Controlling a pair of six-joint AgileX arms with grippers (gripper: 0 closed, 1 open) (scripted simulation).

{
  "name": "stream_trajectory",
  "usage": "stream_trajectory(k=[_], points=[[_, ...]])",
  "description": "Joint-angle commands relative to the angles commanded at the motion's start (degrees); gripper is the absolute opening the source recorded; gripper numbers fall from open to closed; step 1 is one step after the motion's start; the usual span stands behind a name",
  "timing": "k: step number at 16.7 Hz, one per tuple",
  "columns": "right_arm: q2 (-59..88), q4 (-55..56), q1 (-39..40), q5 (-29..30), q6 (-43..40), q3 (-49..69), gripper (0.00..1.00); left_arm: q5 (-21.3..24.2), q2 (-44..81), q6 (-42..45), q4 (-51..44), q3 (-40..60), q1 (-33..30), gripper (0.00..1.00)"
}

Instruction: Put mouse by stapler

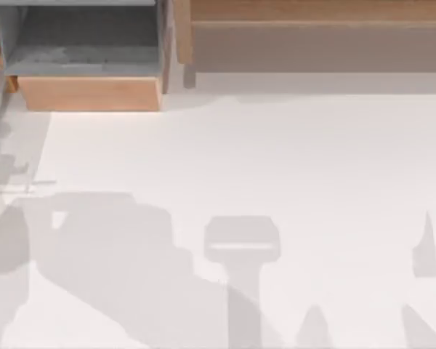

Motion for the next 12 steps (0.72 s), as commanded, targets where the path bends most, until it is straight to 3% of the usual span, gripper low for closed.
stream_trajectory(k=[5, 12], points=[[0.0, 0.0, 0.0, 0.0, 0.0, 0.0, 1.0, -2.5, 7.4, -2.2, 11.1, -11.5, -2.3, 0.0], [0.0, 0.0, 0.0, 0.0, 0.0, 0.0, 1.0, -2.7, 8.1, -2.2, 11.7, -12.1, -2.6, 0.0]])
